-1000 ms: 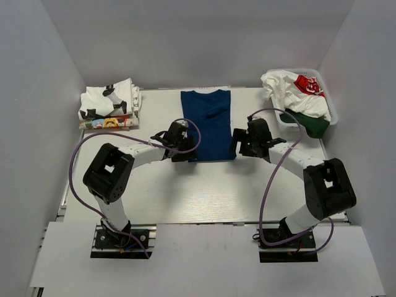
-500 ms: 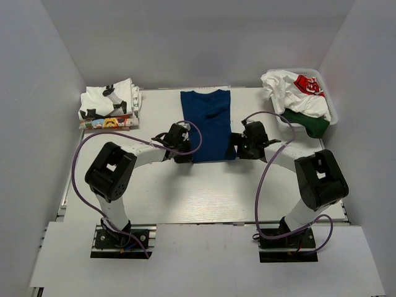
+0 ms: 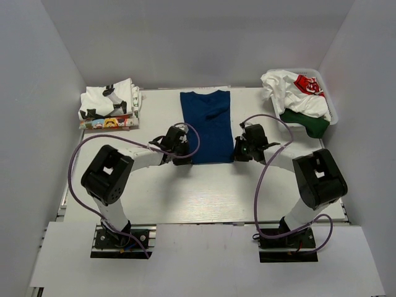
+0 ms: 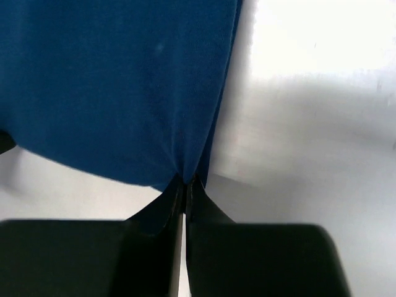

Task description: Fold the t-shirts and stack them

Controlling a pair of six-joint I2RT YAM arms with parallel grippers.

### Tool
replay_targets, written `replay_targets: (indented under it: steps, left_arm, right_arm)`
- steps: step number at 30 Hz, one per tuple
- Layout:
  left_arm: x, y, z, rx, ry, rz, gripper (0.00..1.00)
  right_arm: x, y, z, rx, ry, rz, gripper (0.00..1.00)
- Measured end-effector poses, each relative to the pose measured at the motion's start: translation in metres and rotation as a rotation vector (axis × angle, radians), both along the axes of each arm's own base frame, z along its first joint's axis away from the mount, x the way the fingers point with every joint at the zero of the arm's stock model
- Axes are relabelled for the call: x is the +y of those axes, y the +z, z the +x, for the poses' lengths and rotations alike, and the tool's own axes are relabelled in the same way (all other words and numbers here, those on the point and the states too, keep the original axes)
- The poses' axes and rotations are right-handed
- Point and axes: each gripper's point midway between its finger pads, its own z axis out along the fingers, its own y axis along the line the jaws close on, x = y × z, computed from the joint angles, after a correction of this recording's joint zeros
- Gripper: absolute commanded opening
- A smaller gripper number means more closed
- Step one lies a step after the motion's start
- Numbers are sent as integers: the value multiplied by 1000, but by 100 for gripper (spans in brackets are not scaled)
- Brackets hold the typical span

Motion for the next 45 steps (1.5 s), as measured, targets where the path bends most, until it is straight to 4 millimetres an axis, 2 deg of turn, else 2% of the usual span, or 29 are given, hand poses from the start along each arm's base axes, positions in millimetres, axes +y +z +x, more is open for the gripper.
replay_targets:
  steps: [3, 5, 11, 13, 17, 19, 23, 28, 32, 37, 45]
  left_arm:
    - [2, 5, -13, 8, -11, -21, 0]
    - [2, 16, -23, 0, -18, -37, 0]
    - [-2, 75, -54, -101, -45, -141, 0]
    - [-3, 104, -64, -149, -52, -191, 0]
    - [-3, 139, -72, -216, -57, -254, 0]
    - [-2, 150, -73, -242, -53, -273, 0]
    - [-2, 164, -69, -268, -38, -276, 0]
    - [5, 176, -55, -318, 21, -249, 0]
    - [9, 189, -37, -365, 88, -218, 0]
    - [13, 196, -4, -389, 179, -143, 0]
    - [17, 182, 53, -377, 317, 19, 0]
  right_arm:
    - [-3, 12, -17, 9, 14, 12, 0]
    - [-1, 29, -27, 7, 28, 35, 0]
    - [-2, 76, -57, -6, 68, 91, 0]
    - [-2, 89, -68, 12, 85, 105, 0]
    - [0, 116, -80, 13, 114, 135, 0]
    - [1, 133, -80, -4, 119, 146, 0]
    - [5, 165, -72, -59, 121, 170, 0]
    - [10, 181, -62, -75, 110, 191, 0]
    - [16, 185, -44, -60, 95, 187, 0]
    - [24, 188, -10, -61, 71, 199, 0]
    - [32, 166, 42, 5, 42, 213, 0]
